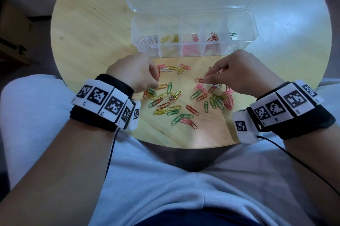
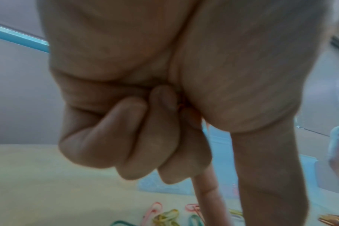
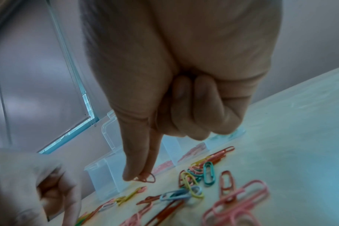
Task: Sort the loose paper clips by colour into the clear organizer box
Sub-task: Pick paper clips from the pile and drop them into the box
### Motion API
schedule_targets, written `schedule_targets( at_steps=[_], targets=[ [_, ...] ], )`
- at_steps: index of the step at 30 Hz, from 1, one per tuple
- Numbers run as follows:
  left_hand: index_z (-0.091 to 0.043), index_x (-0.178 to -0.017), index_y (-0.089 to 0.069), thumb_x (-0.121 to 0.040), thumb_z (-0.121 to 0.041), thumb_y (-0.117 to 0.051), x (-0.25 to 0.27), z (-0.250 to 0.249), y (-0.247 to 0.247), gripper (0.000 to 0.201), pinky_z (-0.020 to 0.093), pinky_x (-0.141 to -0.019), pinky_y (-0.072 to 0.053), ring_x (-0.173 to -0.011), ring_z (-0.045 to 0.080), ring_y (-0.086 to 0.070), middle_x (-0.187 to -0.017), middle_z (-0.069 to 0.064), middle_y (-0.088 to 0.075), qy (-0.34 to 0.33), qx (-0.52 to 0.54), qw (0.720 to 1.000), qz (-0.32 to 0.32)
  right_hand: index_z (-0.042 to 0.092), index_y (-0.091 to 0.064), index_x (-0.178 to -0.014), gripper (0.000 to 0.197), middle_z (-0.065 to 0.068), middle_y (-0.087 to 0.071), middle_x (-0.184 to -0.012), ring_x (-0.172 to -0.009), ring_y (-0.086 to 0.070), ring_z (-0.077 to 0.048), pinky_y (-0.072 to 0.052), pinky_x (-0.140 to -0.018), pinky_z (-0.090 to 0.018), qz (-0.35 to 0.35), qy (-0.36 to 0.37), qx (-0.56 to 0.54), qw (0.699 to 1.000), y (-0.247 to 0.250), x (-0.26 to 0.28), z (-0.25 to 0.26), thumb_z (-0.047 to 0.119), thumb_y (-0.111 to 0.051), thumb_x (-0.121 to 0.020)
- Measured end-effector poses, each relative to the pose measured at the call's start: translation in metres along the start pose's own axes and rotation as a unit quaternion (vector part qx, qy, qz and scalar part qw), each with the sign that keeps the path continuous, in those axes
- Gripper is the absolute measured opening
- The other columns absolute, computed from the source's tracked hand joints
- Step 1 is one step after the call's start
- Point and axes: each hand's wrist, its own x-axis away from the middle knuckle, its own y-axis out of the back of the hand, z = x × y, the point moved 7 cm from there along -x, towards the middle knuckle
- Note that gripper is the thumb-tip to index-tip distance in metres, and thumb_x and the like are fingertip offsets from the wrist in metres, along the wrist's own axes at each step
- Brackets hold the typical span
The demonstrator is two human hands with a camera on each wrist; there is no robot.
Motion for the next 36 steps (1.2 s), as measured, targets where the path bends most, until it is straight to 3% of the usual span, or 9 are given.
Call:
schedule_targets(
  at_steps=[4, 7, 14, 16, 19, 23, 25, 31, 36],
  targets=[
    [-0.028, -0.07, -0.07, -0.068, -0.031, -0.083, 0.003, -0.006, -0.007, 0.014, 0.029, -0.071, -0.05, -0.074, 0.011, -0.064, -0.076, -0.012, -0.069, 0.013, -0.033, 0.999, 0.006, 0.029, -0.076, -0.076, 0.006, 0.02, -0.052, -0.039, -0.04, -0.046, 0.003, -0.029, -0.037, -0.006, 0.0, 0.008, -0.026, 1.0, 0.001, 0.001, 0.003, 0.034, -0.079, -0.078],
    [-0.026, -0.067, -0.071, -0.071, -0.025, -0.079, 0.004, -0.012, -0.01, 0.009, 0.026, -0.062, -0.044, -0.067, 0.011, -0.064, -0.066, -0.012, -0.067, 0.007, -0.034, 0.999, 0.008, 0.027, -0.075, -0.076, 0.008, 0.019, -0.047, -0.034, -0.037, -0.044, 0.0, -0.027, -0.035, -0.008, -0.004, 0.009, -0.03, 0.999, 0.002, 0.002, 0.003, 0.033, -0.077, -0.08],
    [-0.024, -0.068, -0.07, -0.08, -0.028, -0.076, 0.002, -0.015, -0.006, 0.014, 0.026, -0.058, -0.038, -0.062, 0.007, -0.056, -0.061, -0.012, -0.061, -0.035, 0.033, 0.999, -0.003, 0.021, -0.074, -0.076, 0.013, 0.014, -0.04, -0.031, -0.034, -0.04, -0.005, -0.024, -0.034, -0.011, -0.01, 0.006, -0.033, 0.999, 0.002, 0.001, 0.002, 0.033, -0.076, -0.081],
    [-0.023, -0.076, -0.073, -0.084, -0.035, -0.073, 0.003, -0.019, -0.004, 0.014, 0.026, -0.061, -0.04, -0.069, 0.007, -0.057, -0.072, -0.011, -0.064, -0.059, 0.072, 0.996, -0.003, 0.021, -0.074, -0.076, 0.013, 0.015, -0.04, -0.032, -0.034, -0.041, -0.005, -0.024, -0.034, -0.011, -0.009, 0.005, -0.034, 0.999, 0.001, 0.001, 0.002, 0.033, -0.076, -0.081],
    [-0.024, -0.083, -0.075, -0.089, -0.042, -0.064, 0.001, -0.022, -0.001, 0.022, 0.032, -0.078, -0.049, -0.088, 0.012, -0.062, -0.092, -0.007, -0.071, -0.074, 0.095, 0.993, -0.016, 0.021, -0.073, -0.075, 0.014, 0.014, -0.041, -0.033, -0.034, -0.04, -0.004, -0.024, -0.034, -0.01, -0.009, -0.001, -0.034, 0.999, 0.001, 0.0, 0.0, 0.033, -0.076, -0.081],
    [-0.029, -0.078, -0.072, -0.076, -0.042, -0.078, 0.0, -0.015, -0.006, 0.015, 0.027, -0.066, -0.044, -0.072, 0.007, -0.058, -0.073, -0.015, -0.062, -0.038, 0.003, 0.999, -0.013, 0.015, -0.07, -0.078, 0.015, 0.007, -0.055, -0.055, -0.043, -0.044, -0.003, -0.033, -0.044, -0.02, -0.002, -0.026, -0.018, 0.999, -0.002, 0.0, -0.002, 0.027, -0.068, -0.086],
    [-0.028, -0.075, -0.071, -0.072, -0.042, -0.081, 0.002, -0.014, -0.011, 0.016, 0.028, -0.068, -0.046, -0.076, 0.011, -0.062, -0.075, -0.015, -0.063, -0.025, -0.03, 0.999, 0.003, 0.01, -0.064, -0.079, 0.018, 0.001, -0.054, -0.064, -0.053, -0.044, -0.01, -0.032, -0.049, -0.026, 0.018, -0.043, -0.029, 0.999, -0.004, 0.001, -0.002, 0.023, -0.056, -0.089],
    [-0.027, -0.069, -0.069, -0.077, -0.031, -0.075, 0.005, -0.021, -0.017, 0.01, 0.03, -0.069, -0.048, -0.083, 0.018, -0.064, -0.076, -0.012, -0.066, -0.015, -0.065, 0.998, 0.011, 0.015, -0.042, -0.07, 0.017, -0.002, -0.039, -0.057, -0.046, -0.022, -0.015, -0.018, -0.044, -0.021, 0.118, -0.09, -0.154, 0.977, -0.019, 0.006, 0.0, 0.014, -0.042, -0.087],
    [-0.022, -0.077, -0.068, -0.073, -0.038, -0.073, 0.007, -0.026, -0.021, 0.017, 0.035, -0.075, -0.054, -0.081, 0.021, -0.064, -0.078, -0.006, -0.068, -0.02, -0.067, 0.997, 0.028, 0.019, -0.032, -0.065, 0.02, -0.003, -0.028, -0.058, -0.048, -0.012, -0.015, -0.009, -0.046, -0.025, 0.123, -0.098, -0.282, 0.946, -0.022, 0.007, 0.007, 0.015, -0.041, -0.083]
  ],
)
